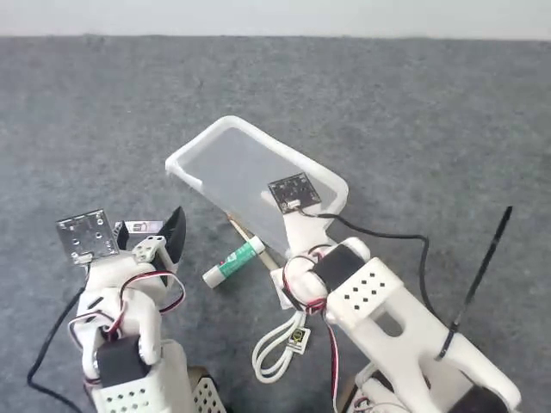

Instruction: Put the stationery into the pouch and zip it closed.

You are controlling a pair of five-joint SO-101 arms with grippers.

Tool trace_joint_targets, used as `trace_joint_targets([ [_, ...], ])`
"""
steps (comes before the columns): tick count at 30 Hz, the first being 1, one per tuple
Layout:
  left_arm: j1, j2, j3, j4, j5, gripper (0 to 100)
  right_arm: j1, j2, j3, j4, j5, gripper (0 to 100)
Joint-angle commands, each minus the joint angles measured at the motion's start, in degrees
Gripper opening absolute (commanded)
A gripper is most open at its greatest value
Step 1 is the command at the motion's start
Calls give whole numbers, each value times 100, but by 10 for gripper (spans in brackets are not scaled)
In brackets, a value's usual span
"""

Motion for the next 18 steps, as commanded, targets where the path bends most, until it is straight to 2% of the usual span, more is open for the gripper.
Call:
trace_joint_targets([
  [1,0,-97,-57,-211,53,320,-66,-13,114,-426,-62,137],
  [10,18,-97,48,-352,53,320,-48,1332,167,-1209,-88,137],
  [18,18,-97,92,-431,53,320,-40,1534,176,-945,-88,136],
])
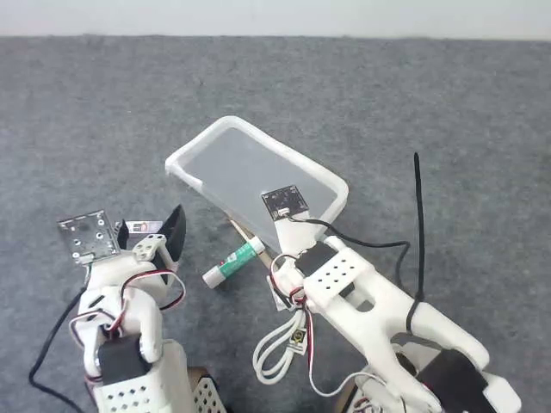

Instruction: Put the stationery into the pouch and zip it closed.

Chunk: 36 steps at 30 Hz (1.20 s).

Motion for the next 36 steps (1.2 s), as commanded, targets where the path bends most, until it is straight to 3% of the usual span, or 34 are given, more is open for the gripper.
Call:
trace_joint_targets([
  [1,9,-97,-84,-185,53,320,-31,-4,-44,215,-53,136],
  [7,9,-97,-84,-185,53,320,-31,163,62,180,-44,130],
  [18,0,-97,-84,-185,53,320,163,593,-114,110,202,17],
  [23,0,-97,-84,-176,53,320,497,-251,-35,224,554,6],
  [36,0,-97,-338,123,88,322,462,-2844,536,295,993,6],
])
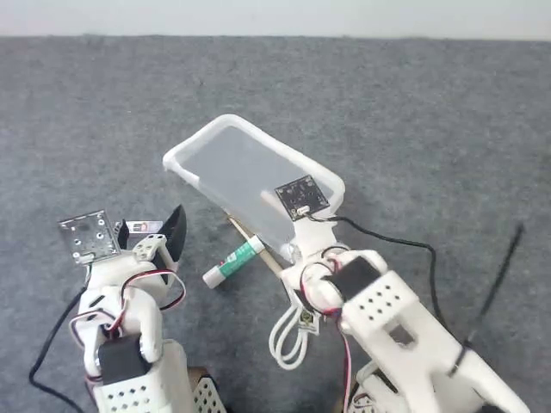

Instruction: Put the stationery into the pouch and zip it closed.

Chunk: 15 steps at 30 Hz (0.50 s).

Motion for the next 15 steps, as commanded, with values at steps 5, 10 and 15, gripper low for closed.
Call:
trace_joint_targets([
  [5,0,-97,-338,141,88,323,57,-655,-97,-523,484,6],
  [10,9,-97,-338,141,88,323,66,-699,-114,-1323,1495,6],
  [15,9,-97,-338,141,88,323,57,-681,-114,-2158,2444,6],
])
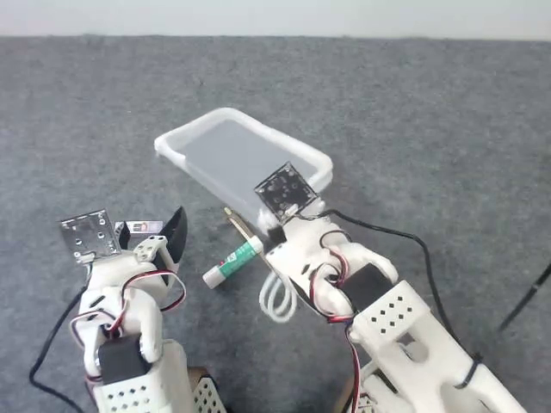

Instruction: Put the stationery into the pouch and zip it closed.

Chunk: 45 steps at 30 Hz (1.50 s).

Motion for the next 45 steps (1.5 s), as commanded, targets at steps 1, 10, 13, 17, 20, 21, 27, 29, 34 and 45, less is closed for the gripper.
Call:
trace_joint_targets([
  [1,9,-97,-338,35,88,323,57,-215,-114,-585,870,6],
  [10,26,-97,-330,44,97,377,-171,-233,-79,-1068,1257,6],
  [13,334,-97,-330,44,97,377,-180,-233,-79,-1147,1266,6],
  [17,545,-97,-365,26,158,378,-154,-233,-70,-1235,1292,6],
  [20,554,-97,-646,229,273,382,-154,-233,-70,-1235,1301,6],
  [21,642,-97,-760,352,273,382,-154,-233,-70,-1235,1301,6],
  [27,1556,-97,-1024,712,264,382,-154,-242,-70,-1209,1301,6],
  [29,1679,-97,-1007,712,264,382,-154,-242,-70,-1191,1301,6],
  [34,1714,-97,-910,589,264,382,-189,-242,-70,-1182,1292,6],
  [45,1741,-97,-646,202,264,382,-259,-1279,360,-1059,1310,6],
])
